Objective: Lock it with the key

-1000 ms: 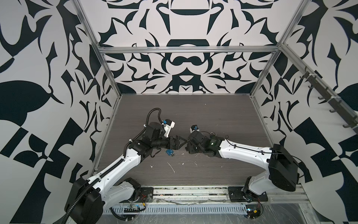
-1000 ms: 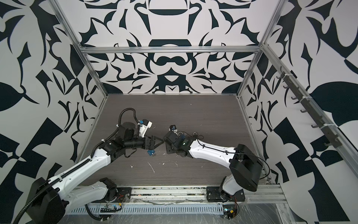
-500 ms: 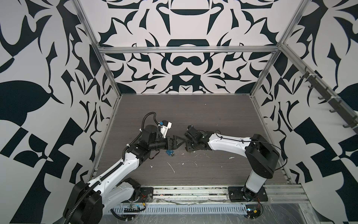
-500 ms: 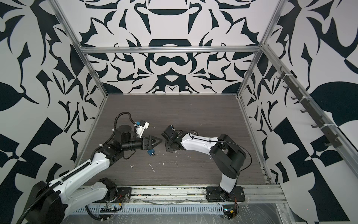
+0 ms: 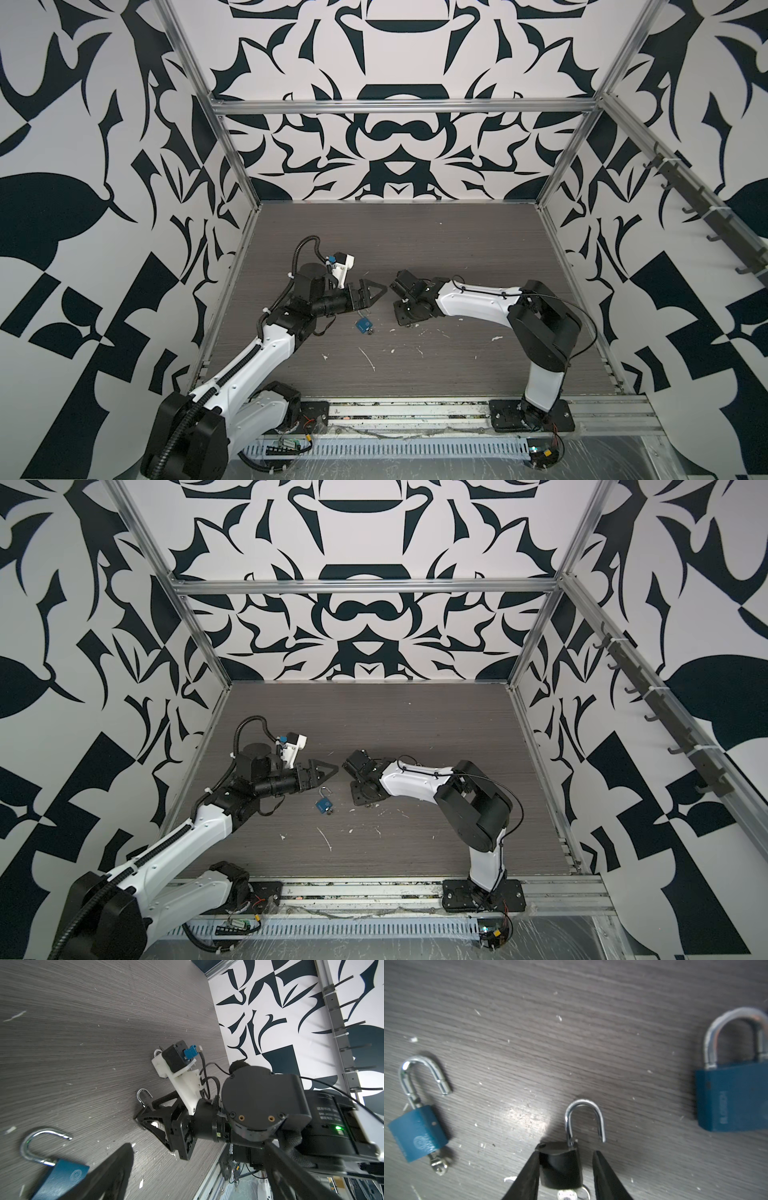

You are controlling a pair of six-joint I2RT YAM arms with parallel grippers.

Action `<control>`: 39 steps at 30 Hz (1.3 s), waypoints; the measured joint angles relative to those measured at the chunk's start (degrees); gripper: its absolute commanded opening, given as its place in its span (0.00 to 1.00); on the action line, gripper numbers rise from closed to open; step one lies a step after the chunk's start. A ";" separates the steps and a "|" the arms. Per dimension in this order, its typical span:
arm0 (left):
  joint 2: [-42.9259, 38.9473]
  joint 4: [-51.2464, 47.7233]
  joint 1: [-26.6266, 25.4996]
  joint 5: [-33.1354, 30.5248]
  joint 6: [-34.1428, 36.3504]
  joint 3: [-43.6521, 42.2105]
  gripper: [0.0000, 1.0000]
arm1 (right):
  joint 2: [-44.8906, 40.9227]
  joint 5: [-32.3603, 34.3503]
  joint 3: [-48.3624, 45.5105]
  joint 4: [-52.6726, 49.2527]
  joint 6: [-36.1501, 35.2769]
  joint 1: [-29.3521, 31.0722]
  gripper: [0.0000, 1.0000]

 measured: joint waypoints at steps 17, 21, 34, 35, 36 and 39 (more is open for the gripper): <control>0.96 1.55 1.36 2.23 -0.24 -0.74 0.99 | 0.98 3.69 2.97 -6.16 -0.15 3.15 0.45; 1.16 2.67 1.46 2.34 -0.42 -1.29 0.99 | 1.27 4.28 3.26 -6.51 -0.28 3.19 0.46; 1.01 8.57 6.43 6.19 -5.16 -7.37 0.99 | 4.72 4.83 6.21 -6.34 -1.62 3.19 0.45; 0.94 8.79 6.60 6.32 -5.38 -7.52 0.99 | 4.83 4.83 6.32 -6.36 -1.64 3.19 0.44; 0.87 8.92 6.67 6.36 -5.60 -7.58 0.99 | 4.85 4.83 6.34 -6.36 -1.64 3.19 0.44; 0.59 9.46 7.02 6.58 -6.05 -7.80 0.99 | 4.90 4.85 6.34 -6.36 -1.62 3.19 0.44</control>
